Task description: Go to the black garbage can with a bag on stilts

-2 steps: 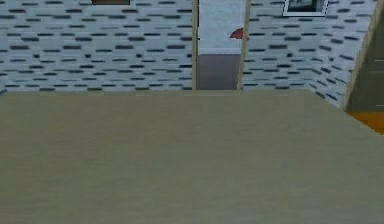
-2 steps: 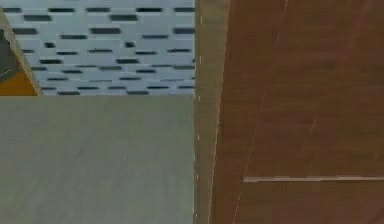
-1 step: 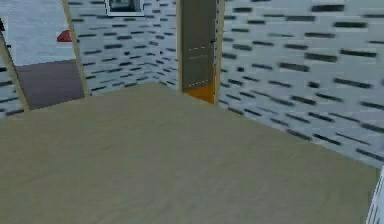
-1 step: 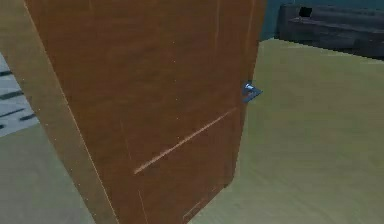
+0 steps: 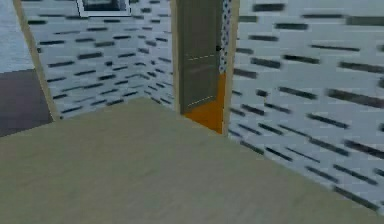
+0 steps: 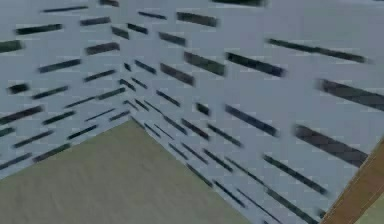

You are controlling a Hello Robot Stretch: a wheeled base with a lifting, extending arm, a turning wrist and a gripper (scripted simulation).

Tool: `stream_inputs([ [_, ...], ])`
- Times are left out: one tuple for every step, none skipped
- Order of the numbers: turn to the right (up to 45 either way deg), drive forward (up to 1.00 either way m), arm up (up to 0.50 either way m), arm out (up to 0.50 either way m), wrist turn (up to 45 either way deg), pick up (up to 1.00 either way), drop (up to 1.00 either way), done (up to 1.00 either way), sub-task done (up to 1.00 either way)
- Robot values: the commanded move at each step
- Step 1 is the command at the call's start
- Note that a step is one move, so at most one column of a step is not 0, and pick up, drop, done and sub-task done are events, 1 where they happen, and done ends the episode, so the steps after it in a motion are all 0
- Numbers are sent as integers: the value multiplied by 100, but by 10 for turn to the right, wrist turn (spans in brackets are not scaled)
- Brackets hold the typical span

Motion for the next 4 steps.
stream_inputs([
  [0, 100, 0, 0, 0, 0, 0, 0, 0],
  [30, 0, 0, 0, 0, 0, 0, 0, 0],
  [-150, 0, 0, 0, 0, 0, 0, 0, 0],
  [0, 100, 0, 0, 0, 0, 0, 0, 0],
])
